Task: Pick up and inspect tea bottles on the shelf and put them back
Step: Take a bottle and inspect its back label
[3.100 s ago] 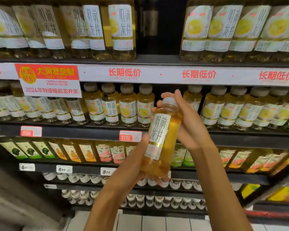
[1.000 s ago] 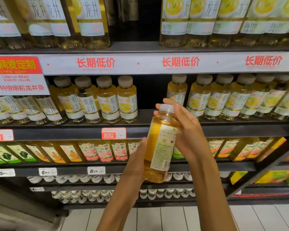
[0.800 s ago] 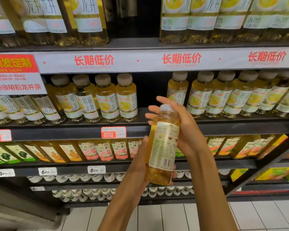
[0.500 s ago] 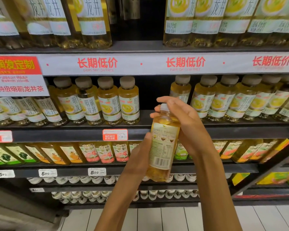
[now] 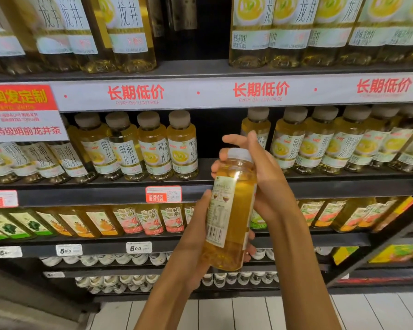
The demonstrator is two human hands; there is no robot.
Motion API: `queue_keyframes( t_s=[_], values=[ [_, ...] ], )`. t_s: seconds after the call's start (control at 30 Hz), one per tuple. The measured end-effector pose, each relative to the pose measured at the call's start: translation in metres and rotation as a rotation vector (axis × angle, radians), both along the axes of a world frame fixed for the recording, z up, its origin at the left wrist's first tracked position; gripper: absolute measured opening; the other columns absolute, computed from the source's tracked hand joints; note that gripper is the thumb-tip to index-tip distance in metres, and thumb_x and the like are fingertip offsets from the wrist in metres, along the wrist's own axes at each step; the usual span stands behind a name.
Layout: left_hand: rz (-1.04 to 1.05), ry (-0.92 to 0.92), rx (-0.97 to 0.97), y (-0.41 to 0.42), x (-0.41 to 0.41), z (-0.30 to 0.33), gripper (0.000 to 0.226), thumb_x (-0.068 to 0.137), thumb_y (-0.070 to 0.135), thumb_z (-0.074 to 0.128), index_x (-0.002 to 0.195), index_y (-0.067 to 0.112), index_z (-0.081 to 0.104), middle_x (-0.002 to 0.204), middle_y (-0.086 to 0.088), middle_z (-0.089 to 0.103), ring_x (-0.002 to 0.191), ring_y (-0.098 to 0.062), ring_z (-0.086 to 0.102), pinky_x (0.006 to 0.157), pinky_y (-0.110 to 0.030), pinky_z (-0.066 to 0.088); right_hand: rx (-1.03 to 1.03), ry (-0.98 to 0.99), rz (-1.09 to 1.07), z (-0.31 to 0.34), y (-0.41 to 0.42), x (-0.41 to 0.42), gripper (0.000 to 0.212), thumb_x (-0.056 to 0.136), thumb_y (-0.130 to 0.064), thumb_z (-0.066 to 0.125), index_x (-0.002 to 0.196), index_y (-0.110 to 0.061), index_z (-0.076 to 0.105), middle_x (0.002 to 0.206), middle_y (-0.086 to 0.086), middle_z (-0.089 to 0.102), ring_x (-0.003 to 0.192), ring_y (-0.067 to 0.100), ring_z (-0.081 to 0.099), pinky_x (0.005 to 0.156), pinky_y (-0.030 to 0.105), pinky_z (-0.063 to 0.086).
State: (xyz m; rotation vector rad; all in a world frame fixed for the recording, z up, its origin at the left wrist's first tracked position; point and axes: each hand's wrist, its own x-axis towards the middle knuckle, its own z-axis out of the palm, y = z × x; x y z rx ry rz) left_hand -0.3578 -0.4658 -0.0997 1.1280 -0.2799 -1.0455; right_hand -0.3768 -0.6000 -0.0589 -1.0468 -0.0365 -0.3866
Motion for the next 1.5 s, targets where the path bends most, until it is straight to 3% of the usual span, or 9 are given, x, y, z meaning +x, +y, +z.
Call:
queue_keyframes(
  t_s=[0.17,0.4,0.5,0.6,0.87,1.17,1.3,1.37,1.5],
  values=[
    [0.119,-0.148,0.205,-0.005,0.001,0.009,0.063,0.090,0.057,0.030,0.120,0.015,0.065,0.110,-0.016,0.071,0.101,-0.030,0.068,0.095,-0.045,0.051,-0.110,-0.026,-0.056,0.001,-0.005,-0.005,0.036,0.092,-0.042,0.048,0.108,-0.014,0.063,0.083,0.006,0.066,0.077,0.021,0.068,0.073,0.031,0.056],
    [0.199,-0.122,0.259,-0.009,-0.003,0.013,0.059,0.096,0.054,0.028,0.123,0.016,0.063,0.115,-0.016,0.069,0.108,-0.033,0.064,0.101,-0.049,0.046,-0.138,-0.015,-0.043,0.005,-0.005,-0.005,0.044,0.093,-0.045,0.042,0.114,-0.010,0.059,0.083,0.006,0.066,0.079,0.021,0.069,0.077,0.034,0.056],
    [0.204,-0.125,0.236,-0.009,0.001,0.010,0.059,0.096,0.053,0.029,0.124,0.014,0.062,0.111,-0.017,0.070,0.100,-0.031,0.067,0.093,-0.046,0.052,-0.158,-0.007,-0.040,0.003,-0.006,-0.004,0.035,0.097,-0.036,0.043,0.114,-0.012,0.060,0.083,0.004,0.066,0.081,0.021,0.068,0.079,0.036,0.055],
    [0.190,-0.085,0.176,-0.007,0.001,0.005,0.061,0.096,0.053,0.028,0.119,0.009,0.064,0.084,-0.014,0.075,0.069,-0.023,0.071,0.062,-0.032,0.059,-0.160,0.000,-0.023,0.002,-0.006,-0.001,0.029,0.094,-0.028,0.045,0.113,-0.014,0.061,0.085,0.004,0.068,0.082,0.021,0.069,0.078,0.035,0.055],
    [0.090,-0.015,0.041,-0.003,0.001,0.005,0.065,0.080,0.060,0.041,0.092,0.005,0.073,0.075,-0.020,0.069,0.057,-0.027,0.066,0.053,-0.031,0.057,-0.048,-0.011,0.093,-0.002,-0.002,0.008,0.034,0.092,-0.031,0.046,0.116,-0.011,0.058,0.087,0.008,0.069,0.090,0.027,0.070,0.082,0.035,0.057],
    [0.232,-0.315,0.282,-0.010,0.013,0.006,0.065,0.099,0.050,0.025,0.056,0.042,0.073,0.069,0.013,0.073,0.089,-0.016,0.067,0.092,-0.038,0.049,-0.136,0.000,-0.099,0.001,-0.004,0.001,0.032,0.089,-0.036,0.053,0.110,-0.014,0.059,0.082,0.002,0.065,0.082,0.016,0.065,0.078,0.032,0.056],
    [0.270,-0.185,0.190,-0.008,0.015,0.004,0.058,0.096,0.053,0.028,0.076,0.027,0.076,0.078,-0.003,0.076,0.080,-0.023,0.069,0.082,-0.040,0.054,-0.110,0.001,-0.058,0.005,0.000,0.003,0.041,0.086,-0.044,0.053,0.112,-0.014,0.060,0.086,0.004,0.069,0.086,0.018,0.069,0.074,0.029,0.057],
    [0.229,-0.114,0.102,-0.004,0.015,0.005,0.055,0.092,0.055,0.031,0.093,0.019,0.072,0.082,-0.012,0.074,0.069,-0.025,0.070,0.064,-0.037,0.058,-0.097,-0.007,-0.013,0.005,0.000,0.004,0.036,0.089,-0.039,0.051,0.114,-0.015,0.059,0.093,0.005,0.071,0.092,0.022,0.070,0.076,0.032,0.058],
    [0.073,0.017,-0.017,-0.001,0.011,0.007,0.064,0.091,0.055,0.033,0.093,0.004,0.071,0.073,-0.021,0.067,0.056,-0.028,0.064,0.052,-0.032,0.055,-0.060,0.002,0.072,0.005,0.004,0.008,0.032,0.088,-0.035,0.052,0.111,-0.015,0.060,0.092,0.008,0.071,0.094,0.027,0.070,0.086,0.037,0.056]
  ],
)
